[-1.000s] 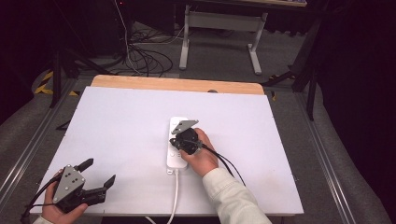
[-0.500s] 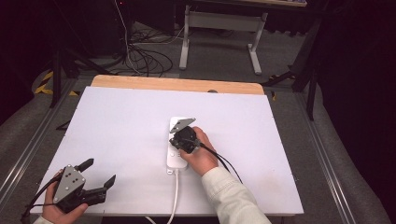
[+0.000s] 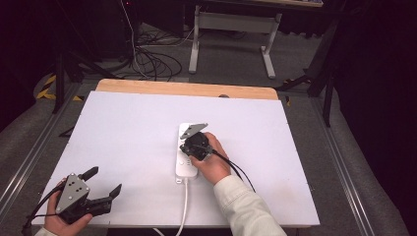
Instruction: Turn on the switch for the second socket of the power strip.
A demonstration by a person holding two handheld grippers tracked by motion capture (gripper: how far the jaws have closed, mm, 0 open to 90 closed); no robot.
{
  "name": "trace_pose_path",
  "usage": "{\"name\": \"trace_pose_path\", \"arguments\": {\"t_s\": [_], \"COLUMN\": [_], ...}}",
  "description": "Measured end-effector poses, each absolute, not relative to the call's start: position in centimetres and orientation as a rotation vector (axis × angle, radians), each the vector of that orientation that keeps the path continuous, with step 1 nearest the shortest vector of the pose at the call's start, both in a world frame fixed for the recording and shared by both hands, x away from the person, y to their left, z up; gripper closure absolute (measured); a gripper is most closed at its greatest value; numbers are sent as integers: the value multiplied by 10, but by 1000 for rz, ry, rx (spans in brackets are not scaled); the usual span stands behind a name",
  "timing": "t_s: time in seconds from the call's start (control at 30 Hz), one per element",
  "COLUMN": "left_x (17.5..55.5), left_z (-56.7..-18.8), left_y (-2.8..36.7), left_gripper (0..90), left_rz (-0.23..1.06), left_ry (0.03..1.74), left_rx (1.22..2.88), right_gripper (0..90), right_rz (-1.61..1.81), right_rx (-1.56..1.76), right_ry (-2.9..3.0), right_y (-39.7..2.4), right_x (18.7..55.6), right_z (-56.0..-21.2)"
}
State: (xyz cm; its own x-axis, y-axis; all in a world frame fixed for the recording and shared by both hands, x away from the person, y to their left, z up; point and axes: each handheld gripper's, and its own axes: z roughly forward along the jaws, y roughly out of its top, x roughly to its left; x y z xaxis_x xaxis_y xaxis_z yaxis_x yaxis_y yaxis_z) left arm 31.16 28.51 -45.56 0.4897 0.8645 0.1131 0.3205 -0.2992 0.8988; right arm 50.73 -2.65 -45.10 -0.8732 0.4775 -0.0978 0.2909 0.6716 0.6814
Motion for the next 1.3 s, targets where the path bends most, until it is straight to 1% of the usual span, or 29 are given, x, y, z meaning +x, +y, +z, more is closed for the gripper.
{"name": "trace_pose_path", "arguments": {"t_s": [0.17, 0.5, 0.9, 0.93, 0.97, 1.03, 1.2, 1.23, 1.3], "left_x": [312, 314, 316, 316, 316, 316, 316, 316, 316], "left_z": [-456, -456, -456, -456, -456, -456, -456, -456, -455], "left_y": [285, 284, 283, 283, 283, 283, 283, 283, 283], "left_gripper": [137, 137, 138, 137, 137, 137, 137, 137, 137], "left_rz": [771, 768, 764, 763, 761, 760, 758, 759, 765], "left_ry": [990, 987, 980, 979, 980, 979, 982, 982, 973], "left_rx": [1853, 1857, 1860, 1860, 1860, 1858, 1852, 1850, 1861], "right_gripper": [900, 900, 900, 851, 851, 806, 597, 562, 522], "right_rz": [1127, 1176, 1202, 1211, 1211, 1202, 1225, 1234, 1253], "right_rx": [638, 589, 582, 575, 575, 557, 547, 546, 544], "right_ry": [2581, 2552, 2523, 2527, 2527, 2521, 2498, 2492, 2478], "right_y": [-33, -39, -46, -47, -47, -48, -55, -57, -62], "right_x": [505, 492, 487, 485, 485, 482, 473, 471, 467], "right_z": [-438, -420, -410, -408, -408, -406, -397, -395, -391]}}
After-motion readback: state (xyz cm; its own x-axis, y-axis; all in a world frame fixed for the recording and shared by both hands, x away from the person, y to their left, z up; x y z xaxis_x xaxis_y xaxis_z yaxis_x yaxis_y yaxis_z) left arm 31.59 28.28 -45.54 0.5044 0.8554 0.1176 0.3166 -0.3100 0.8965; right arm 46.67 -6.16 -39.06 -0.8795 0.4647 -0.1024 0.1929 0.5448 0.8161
